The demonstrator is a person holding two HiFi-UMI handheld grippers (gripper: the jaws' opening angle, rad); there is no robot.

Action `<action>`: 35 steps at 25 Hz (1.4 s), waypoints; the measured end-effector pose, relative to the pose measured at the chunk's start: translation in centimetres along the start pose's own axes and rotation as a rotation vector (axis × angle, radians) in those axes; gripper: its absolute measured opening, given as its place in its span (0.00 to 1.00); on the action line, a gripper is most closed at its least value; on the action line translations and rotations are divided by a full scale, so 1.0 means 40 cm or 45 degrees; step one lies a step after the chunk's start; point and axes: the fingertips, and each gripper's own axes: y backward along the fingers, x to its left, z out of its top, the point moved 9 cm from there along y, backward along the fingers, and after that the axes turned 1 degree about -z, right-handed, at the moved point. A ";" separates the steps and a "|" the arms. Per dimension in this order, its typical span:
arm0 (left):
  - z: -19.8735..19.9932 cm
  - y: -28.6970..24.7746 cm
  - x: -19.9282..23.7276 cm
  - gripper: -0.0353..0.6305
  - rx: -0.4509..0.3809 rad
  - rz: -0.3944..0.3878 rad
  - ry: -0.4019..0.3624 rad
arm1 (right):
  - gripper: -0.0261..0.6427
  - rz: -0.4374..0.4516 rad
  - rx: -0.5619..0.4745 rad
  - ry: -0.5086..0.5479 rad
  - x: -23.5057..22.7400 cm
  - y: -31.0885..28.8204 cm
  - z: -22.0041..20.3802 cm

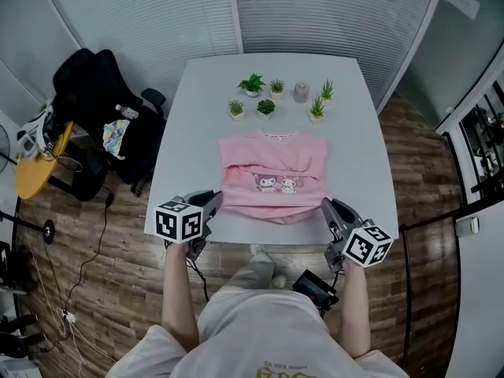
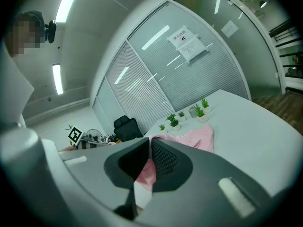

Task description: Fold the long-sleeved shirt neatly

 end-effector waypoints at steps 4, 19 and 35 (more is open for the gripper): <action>0.048 -0.039 0.029 0.12 -0.005 -0.008 0.000 | 0.08 -0.013 0.010 0.003 -0.025 -0.043 0.034; 0.225 -0.225 0.184 0.12 -0.002 0.004 0.015 | 0.08 -0.033 -0.001 -0.060 -0.145 -0.283 0.173; 0.286 -0.467 0.336 0.12 0.078 0.053 0.048 | 0.08 -0.219 0.093 -0.020 -0.305 -0.498 0.181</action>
